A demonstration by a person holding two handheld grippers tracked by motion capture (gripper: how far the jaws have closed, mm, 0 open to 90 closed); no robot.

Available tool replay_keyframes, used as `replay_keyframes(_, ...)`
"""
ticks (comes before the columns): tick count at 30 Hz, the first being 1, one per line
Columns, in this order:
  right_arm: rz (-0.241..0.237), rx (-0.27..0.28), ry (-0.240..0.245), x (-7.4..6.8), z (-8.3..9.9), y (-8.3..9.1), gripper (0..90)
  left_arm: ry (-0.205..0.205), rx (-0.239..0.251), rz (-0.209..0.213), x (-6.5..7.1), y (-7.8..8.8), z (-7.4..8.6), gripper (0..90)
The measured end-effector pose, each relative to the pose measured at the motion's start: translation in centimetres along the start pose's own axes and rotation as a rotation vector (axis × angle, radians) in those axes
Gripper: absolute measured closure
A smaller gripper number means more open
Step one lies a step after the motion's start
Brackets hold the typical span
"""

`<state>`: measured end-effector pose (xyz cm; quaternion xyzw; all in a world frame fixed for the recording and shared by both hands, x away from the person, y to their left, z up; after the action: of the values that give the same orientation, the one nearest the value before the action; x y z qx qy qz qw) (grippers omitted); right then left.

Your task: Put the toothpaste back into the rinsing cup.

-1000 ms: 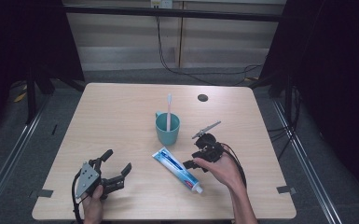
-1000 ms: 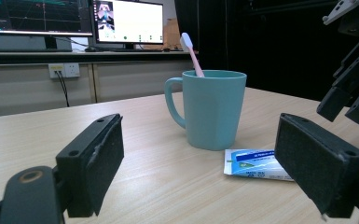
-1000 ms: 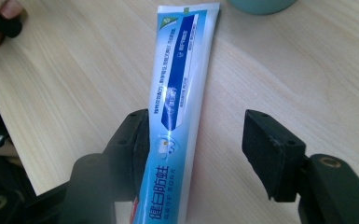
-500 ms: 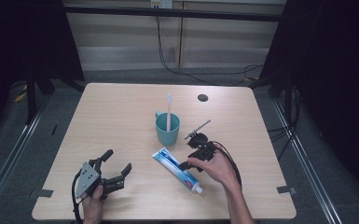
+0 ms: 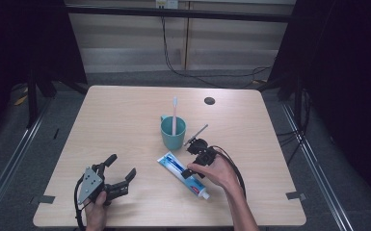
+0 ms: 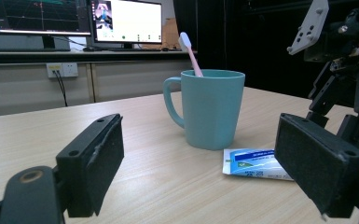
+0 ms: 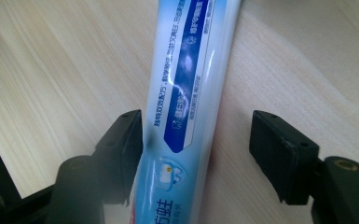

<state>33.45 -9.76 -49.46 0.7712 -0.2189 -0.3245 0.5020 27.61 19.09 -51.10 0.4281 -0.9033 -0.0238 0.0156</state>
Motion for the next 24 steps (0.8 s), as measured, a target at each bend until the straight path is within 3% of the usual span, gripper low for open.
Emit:
replay_keyframes(8,-0.027,-0.026,0.025,-0.5,-0.2,-0.8,46.0,0.003,0.001,0.0,0.0,0.0,0.0,15.8)
replay_keyframes(9,0.001,-0.014,0.05,-0.9,-0.4,-1.0,47.6,0.0,-0.001,0.002,0.0,0.0,0.0,15.8)
replay_keyframes(24,0.031,-0.092,0.074,-1.0,-0.9,-1.7,46.8,0.004,0.005,0.011,0.0,0.0,0.0,15.8)
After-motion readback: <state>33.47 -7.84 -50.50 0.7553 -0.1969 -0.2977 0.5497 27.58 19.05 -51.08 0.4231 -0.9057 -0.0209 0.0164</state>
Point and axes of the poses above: each handheld gripper's, and its own axes: y roughly backward along the jaws, z roughly out of its underside, x roughly to its right, the point moved 4 cm from there along -y, roughly forward along the jaws, and after that the axes turned 2 degrees about -x, right-handed, at the moved point
